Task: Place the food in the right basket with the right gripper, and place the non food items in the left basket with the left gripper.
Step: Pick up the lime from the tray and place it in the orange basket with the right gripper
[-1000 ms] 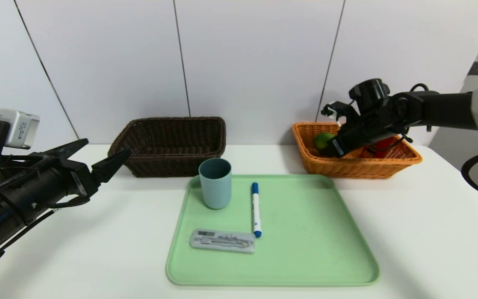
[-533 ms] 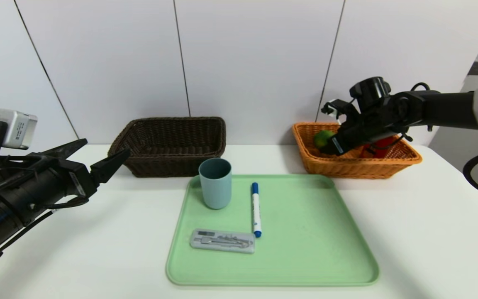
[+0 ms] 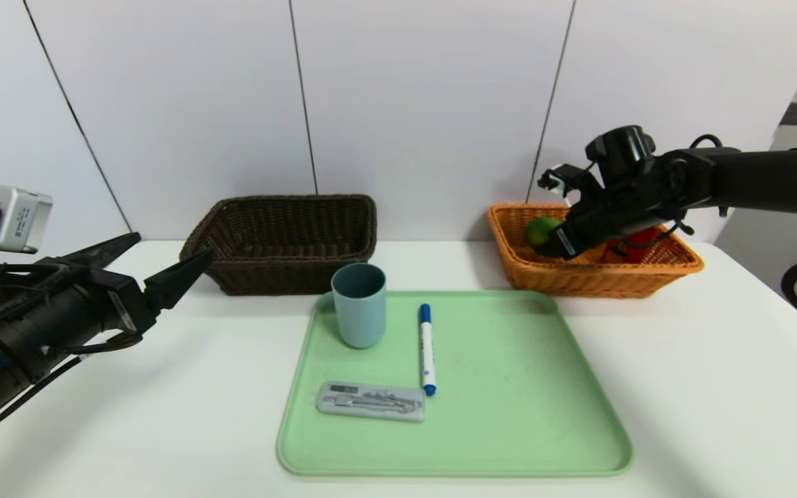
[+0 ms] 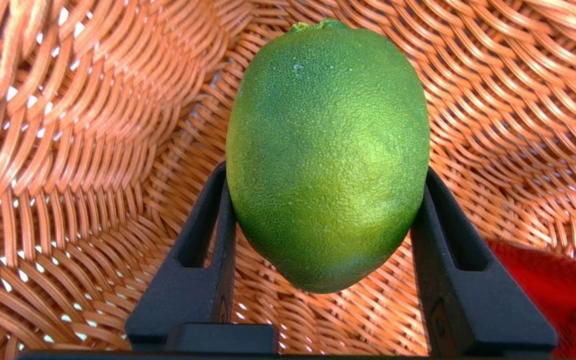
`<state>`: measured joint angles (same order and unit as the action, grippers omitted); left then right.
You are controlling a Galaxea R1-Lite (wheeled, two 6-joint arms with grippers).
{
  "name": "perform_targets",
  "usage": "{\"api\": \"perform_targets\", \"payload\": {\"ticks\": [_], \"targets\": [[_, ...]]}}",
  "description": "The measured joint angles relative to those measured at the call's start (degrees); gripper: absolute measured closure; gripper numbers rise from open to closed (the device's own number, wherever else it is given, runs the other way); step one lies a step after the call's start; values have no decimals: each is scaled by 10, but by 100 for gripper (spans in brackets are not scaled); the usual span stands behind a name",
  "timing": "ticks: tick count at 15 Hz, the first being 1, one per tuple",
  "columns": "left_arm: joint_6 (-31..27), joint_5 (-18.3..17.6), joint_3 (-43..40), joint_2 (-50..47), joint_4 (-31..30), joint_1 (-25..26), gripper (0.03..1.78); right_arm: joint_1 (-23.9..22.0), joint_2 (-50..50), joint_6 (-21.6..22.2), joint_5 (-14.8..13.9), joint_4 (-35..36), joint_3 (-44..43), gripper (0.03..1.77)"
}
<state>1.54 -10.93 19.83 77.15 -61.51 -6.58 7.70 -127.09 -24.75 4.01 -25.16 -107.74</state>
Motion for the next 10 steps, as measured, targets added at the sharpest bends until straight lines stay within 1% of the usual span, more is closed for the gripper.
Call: {"api": "perform_targets", "payload": {"ticks": [1, 3, 5, 8, 10], "targets": [[0, 0, 0, -1, 0, 0, 12, 0, 1, 0, -6, 4, 3, 66], [1, 1, 0, -1, 0, 0, 12, 1, 4, 1, -8, 9, 9, 53], [1, 1, 0, -1, 0, 0, 12, 1, 6, 0, -10, 34, 21, 43], [1, 1, 3, -1, -1, 0, 12, 0, 11, 2, -9, 91, 48, 32], [1, 1, 1, -1, -1, 0, 12, -1, 20, 4, -8, 104, 63, 27]]}}
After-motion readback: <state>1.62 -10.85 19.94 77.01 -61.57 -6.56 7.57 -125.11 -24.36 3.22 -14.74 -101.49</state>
